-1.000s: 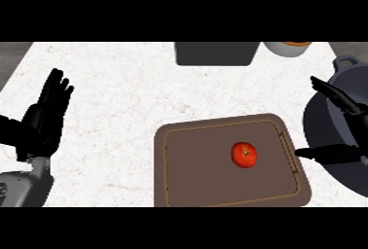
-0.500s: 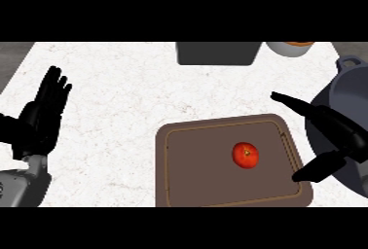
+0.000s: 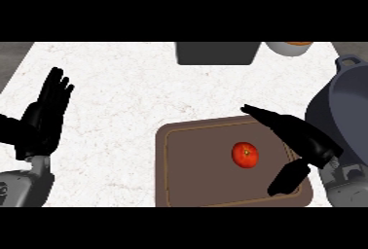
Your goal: Pick the tomato from the tray and place it in the pot
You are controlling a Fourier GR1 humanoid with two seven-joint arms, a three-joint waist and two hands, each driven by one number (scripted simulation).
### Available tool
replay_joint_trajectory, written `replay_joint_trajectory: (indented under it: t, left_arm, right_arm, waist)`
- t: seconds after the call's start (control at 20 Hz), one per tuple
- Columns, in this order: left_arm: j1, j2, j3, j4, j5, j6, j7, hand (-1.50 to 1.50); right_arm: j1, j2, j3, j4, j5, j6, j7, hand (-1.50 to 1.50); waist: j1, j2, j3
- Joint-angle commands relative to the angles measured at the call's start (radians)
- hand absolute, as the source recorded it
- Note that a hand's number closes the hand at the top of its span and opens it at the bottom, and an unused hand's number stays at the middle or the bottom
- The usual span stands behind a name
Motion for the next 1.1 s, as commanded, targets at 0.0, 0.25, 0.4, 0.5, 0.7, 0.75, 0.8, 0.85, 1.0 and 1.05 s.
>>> replay_joint_trajectory:
  t: [0.0, 0.25, 0.4, 0.5, 0.7, 0.75, 0.8, 0.85, 1.0, 1.05]
  left_arm:
    - [0.044, -0.028, -0.028, -0.113, -0.062, 0.038, 0.061, 0.00]
    - [-0.005, -0.026, 0.036, -0.075, -0.056, -0.015, 0.087, 0.00]
    - [-0.003, -0.064, 0.028, 0.011, -0.068, -0.048, 0.014, 0.00]
    - [-0.084, -0.046, 0.063, 0.025, -0.076, -0.041, 0.070, 0.00]
    - [-0.007, -0.092, 0.055, -0.040, -0.102, -0.058, 0.067, 0.00]
    - [-0.011, -0.074, 0.072, -0.027, -0.097, -0.054, 0.064, 0.00]
    - [-0.019, -0.034, 0.121, -0.052, -0.060, -0.100, 0.106, 0.00]
    - [0.053, -0.072, 0.101, -0.083, -0.085, -0.092, 0.071, 0.00]
    - [-0.033, -0.094, 0.118, 0.050, -0.111, -0.108, 0.015, 0.00]
    - [-0.012, -0.109, 0.100, -0.036, -0.121, -0.084, 0.068, 0.00]
  right_arm:
    - [0.008, 0.089, 0.029, 0.048, 0.084, 0.006, 0.006, -1.50]
    - [0.077, 0.078, -0.012, -0.041, 0.123, 0.084, 0.079, -1.50]
    - [0.050, 0.114, 0.006, 0.061, 0.215, 0.063, 0.053, -1.50]
    - [0.021, 0.182, 0.012, 0.144, 0.279, 0.006, 0.015, -1.50]
    - [0.056, 0.189, -0.044, 0.114, 0.288, 0.070, -0.025, -1.50]
    - [0.049, 0.224, 0.012, 0.242, 0.362, -0.032, -0.105, -1.50]
    - [0.063, 0.257, 0.022, 0.125, 0.358, 0.006, -0.001, -1.50]
    - [0.050, 0.262, 0.000, 0.150, 0.366, 0.030, -0.009, -1.50]
    - [0.061, 0.230, -0.037, 0.181, 0.391, 0.065, -0.076, -1.50]
    - [0.085, 0.243, -0.027, 0.192, 0.425, 0.033, -0.093, -1.50]
  waist:
    - [0.003, 0.000, 0.001]
    - [-0.002, -0.001, 0.001]
    - [-0.001, 0.001, 0.001]
    - [0.000, 0.002, 0.001]
    - [-0.001, 0.001, 0.001]
    - [0.002, 0.002, 0.001]
    - [0.000, 0.000, 0.001]
    - [0.001, 0.000, 0.001]
    - [-0.003, 0.001, 0.001]
    - [-0.002, 0.001, 0.001]
